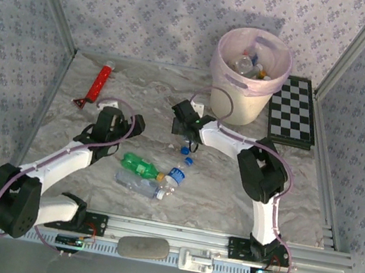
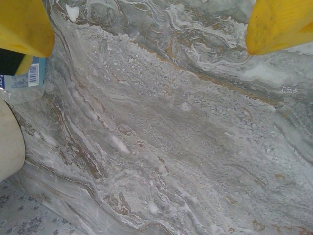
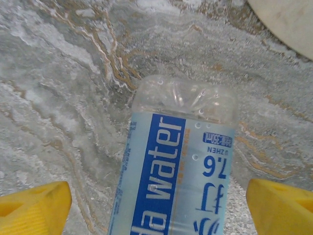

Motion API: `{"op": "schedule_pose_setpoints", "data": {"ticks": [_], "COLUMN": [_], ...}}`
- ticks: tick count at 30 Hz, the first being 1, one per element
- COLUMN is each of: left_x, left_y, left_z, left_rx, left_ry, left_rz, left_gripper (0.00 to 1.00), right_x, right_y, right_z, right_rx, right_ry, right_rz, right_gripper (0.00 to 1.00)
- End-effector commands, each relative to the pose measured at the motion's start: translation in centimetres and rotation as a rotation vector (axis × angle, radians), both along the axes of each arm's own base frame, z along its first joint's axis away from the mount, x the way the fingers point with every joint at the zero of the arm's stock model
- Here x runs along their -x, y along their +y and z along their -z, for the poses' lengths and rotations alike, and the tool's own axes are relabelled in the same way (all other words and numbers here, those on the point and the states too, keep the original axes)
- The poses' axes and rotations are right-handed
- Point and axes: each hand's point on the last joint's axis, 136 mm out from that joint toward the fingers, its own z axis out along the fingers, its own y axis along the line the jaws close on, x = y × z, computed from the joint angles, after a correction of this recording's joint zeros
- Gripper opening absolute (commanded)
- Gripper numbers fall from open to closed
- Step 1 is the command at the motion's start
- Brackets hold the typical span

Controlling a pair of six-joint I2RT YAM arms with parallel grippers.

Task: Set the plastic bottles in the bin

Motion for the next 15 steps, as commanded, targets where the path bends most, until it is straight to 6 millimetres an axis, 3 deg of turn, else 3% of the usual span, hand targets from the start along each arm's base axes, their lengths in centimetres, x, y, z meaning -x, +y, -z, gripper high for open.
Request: {"op": "schedule_pose_setpoints", "data": {"ticks": [1,10,15], "left_x": [0.1,0.0,0.1], "left_y": [0.6,0.6,0.6], "left_z": [-0.4,-0.3,-0.3], "left_rx": [0.002,0.009,0.011], "left_ry": [-0.011,-0.012,-0.011], "left_rz": [-0.025,-0.027,-0.026], "left_gripper": [1.0,1.0,1.0], "right_x": [0.2,0.4,0.4], "right_y": [-0.3,-0.5,-0.7], "right_z": [1.1,2.3,2.9], "right_rx": [0.012,0.02,0.015], "right_ry": [0.037,0.06,0.073], "right_rz": [0.035,0.041,0.047], "right_gripper": [0.92,0.82,0.71]}}
